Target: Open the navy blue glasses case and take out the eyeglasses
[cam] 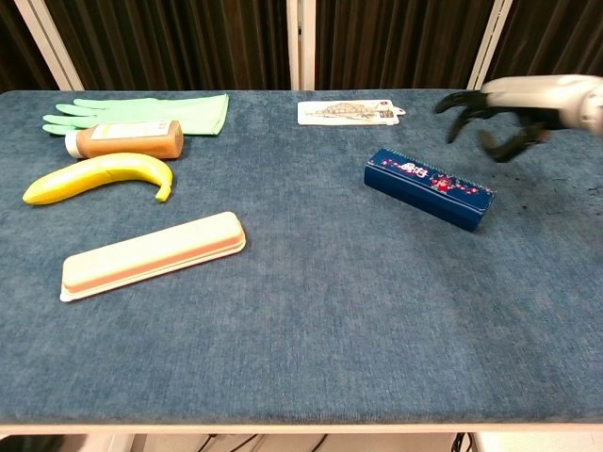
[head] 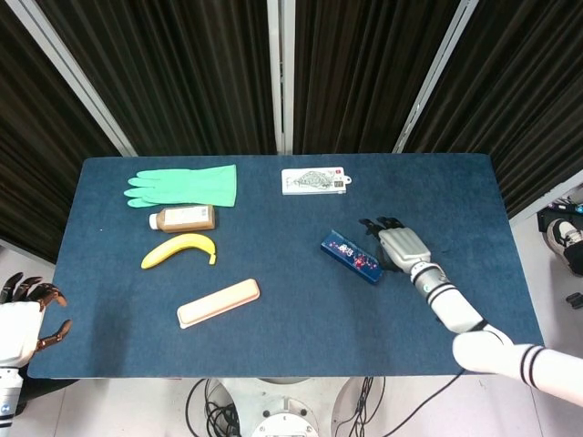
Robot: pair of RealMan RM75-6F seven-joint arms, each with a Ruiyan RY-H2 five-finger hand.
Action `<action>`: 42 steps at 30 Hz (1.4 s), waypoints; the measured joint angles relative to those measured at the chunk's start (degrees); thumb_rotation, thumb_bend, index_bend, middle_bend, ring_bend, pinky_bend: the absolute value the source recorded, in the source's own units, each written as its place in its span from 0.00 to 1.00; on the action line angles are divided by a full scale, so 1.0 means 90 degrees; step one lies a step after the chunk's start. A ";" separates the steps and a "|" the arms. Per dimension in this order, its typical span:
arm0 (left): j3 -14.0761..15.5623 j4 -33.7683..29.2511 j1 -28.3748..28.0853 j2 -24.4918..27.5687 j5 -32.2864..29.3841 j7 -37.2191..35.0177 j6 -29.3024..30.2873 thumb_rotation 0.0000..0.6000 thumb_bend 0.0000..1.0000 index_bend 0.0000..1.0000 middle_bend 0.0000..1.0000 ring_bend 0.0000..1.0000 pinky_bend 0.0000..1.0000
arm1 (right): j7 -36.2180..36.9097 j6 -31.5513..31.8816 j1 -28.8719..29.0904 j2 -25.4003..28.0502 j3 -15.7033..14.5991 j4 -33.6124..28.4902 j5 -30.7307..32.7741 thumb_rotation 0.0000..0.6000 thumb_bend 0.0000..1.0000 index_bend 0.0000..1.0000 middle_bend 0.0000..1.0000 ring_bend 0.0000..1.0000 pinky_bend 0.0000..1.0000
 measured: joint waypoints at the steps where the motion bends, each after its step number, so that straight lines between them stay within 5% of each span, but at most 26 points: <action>1: 0.0001 0.0001 0.0000 0.0002 0.0003 -0.0005 0.0000 1.00 0.25 0.49 0.35 0.17 0.10 | -0.0121 -0.0111 0.0183 -0.0142 -0.0008 0.0162 0.0242 1.00 0.75 0.00 0.21 0.00 0.00; 6: 0.0003 0.0001 -0.0005 0.0006 0.0004 -0.0004 -0.0007 1.00 0.25 0.49 0.35 0.17 0.10 | -0.0445 -0.0580 0.0829 -0.0601 -0.0118 0.0632 0.0925 1.00 0.75 0.00 0.21 0.00 0.00; 12: 0.0002 0.0005 -0.0004 0.0003 -0.0001 0.0011 -0.0004 1.00 0.25 0.49 0.35 0.17 0.10 | -0.0455 -0.0893 0.1175 -0.0654 -0.0245 0.0350 0.1048 1.00 0.73 0.00 0.21 0.00 0.00; 17: 0.0008 0.0009 -0.0005 0.0009 0.0008 0.0010 -0.0005 1.00 0.25 0.49 0.35 0.17 0.10 | -0.0409 -0.0657 0.1122 -0.0466 -0.0363 -0.0124 0.0625 1.00 0.27 0.00 0.20 0.00 0.00; 20: 0.0009 0.0001 -0.0008 0.0011 0.0009 0.0007 -0.0011 1.00 0.25 0.49 0.35 0.17 0.10 | -0.0484 -0.0235 0.1032 -0.0418 -0.0467 -0.0151 0.0326 1.00 0.18 0.00 0.19 0.00 0.00; 27: 0.0001 -0.0010 -0.0019 0.0007 -0.0015 0.0055 -0.0027 1.00 0.25 0.49 0.35 0.17 0.10 | -0.0933 0.0358 0.0862 -0.0340 -0.0890 -0.0015 -0.0284 1.00 0.18 0.11 0.22 0.00 0.00; 42: 0.0006 -0.0002 -0.0018 0.0011 -0.0003 0.0016 -0.0021 1.00 0.25 0.49 0.35 0.17 0.10 | -0.0873 0.0098 0.0958 -0.0417 -0.0983 0.0276 -0.0228 1.00 0.36 0.15 0.25 0.00 0.00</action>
